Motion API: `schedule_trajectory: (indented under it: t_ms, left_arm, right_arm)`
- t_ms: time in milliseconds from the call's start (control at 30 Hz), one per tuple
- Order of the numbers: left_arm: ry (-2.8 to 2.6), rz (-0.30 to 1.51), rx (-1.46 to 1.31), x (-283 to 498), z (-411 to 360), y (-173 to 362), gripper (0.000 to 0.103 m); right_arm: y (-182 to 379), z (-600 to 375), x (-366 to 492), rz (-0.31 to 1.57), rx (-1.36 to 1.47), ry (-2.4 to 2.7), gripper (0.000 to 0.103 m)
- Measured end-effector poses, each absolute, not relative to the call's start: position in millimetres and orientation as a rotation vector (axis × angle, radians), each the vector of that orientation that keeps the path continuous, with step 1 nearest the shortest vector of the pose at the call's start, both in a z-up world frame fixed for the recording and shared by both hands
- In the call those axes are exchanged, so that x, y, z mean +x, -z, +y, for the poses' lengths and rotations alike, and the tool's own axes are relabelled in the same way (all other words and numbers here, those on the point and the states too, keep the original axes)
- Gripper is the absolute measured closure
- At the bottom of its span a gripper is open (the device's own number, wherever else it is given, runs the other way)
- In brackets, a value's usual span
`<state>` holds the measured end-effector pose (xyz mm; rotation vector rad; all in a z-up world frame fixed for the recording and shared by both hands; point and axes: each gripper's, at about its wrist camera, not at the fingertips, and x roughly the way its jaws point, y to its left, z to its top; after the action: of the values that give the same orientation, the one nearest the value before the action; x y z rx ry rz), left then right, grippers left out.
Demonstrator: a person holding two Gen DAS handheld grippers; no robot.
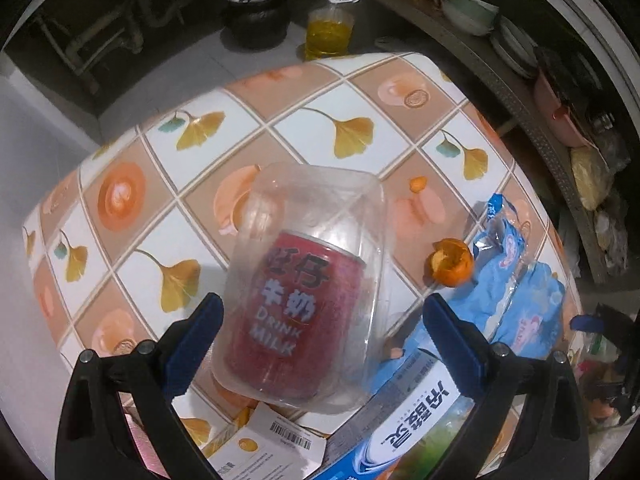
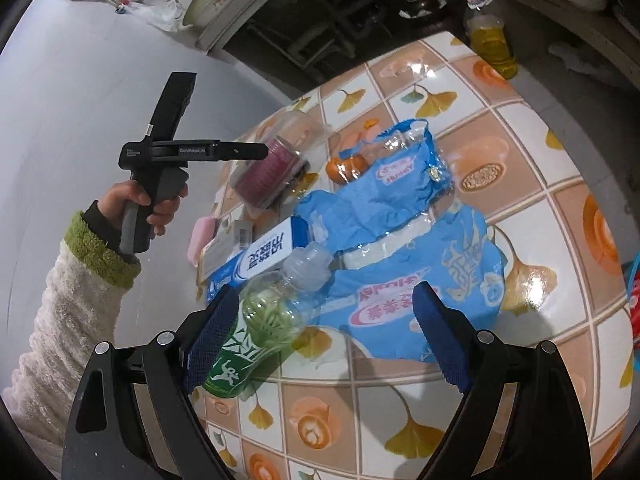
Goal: Collect trash
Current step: 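Grasp the clear plastic container over the red milk can with the left tool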
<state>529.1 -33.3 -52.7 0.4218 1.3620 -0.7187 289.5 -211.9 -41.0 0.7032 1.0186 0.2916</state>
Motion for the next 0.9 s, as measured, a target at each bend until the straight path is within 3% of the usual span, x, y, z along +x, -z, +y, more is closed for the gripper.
schedule_trajectory:
  t_ms: [200, 500, 733, 900]
  left_arm:
    - [0.758, 1.332, 0.398, 525.3, -35.6, 48.0, 0.006]
    - [0.801, 1.306, 0.31, 525.0, -33.8, 36.6, 0.033]
    - [0.819, 1.308, 0.308, 523.1, -32.7, 36.9, 0.032]
    - [0.825, 1.266, 0.289, 527.1, -27.0, 26.7, 0.019]
  right_arm:
    - [46.5, -212.9, 289.1, 1.034, 0.71, -0.29, 0.018]
    - [47.7, -212.8, 287.6, 1.037, 0.709, -0.288, 0.018]
    - [45.4, -212.4, 287.9, 1.033, 0.703, -0.291, 0.018]
    - [48.1, -211.9, 289.6, 1.044, 0.702, -0.285, 0.018]
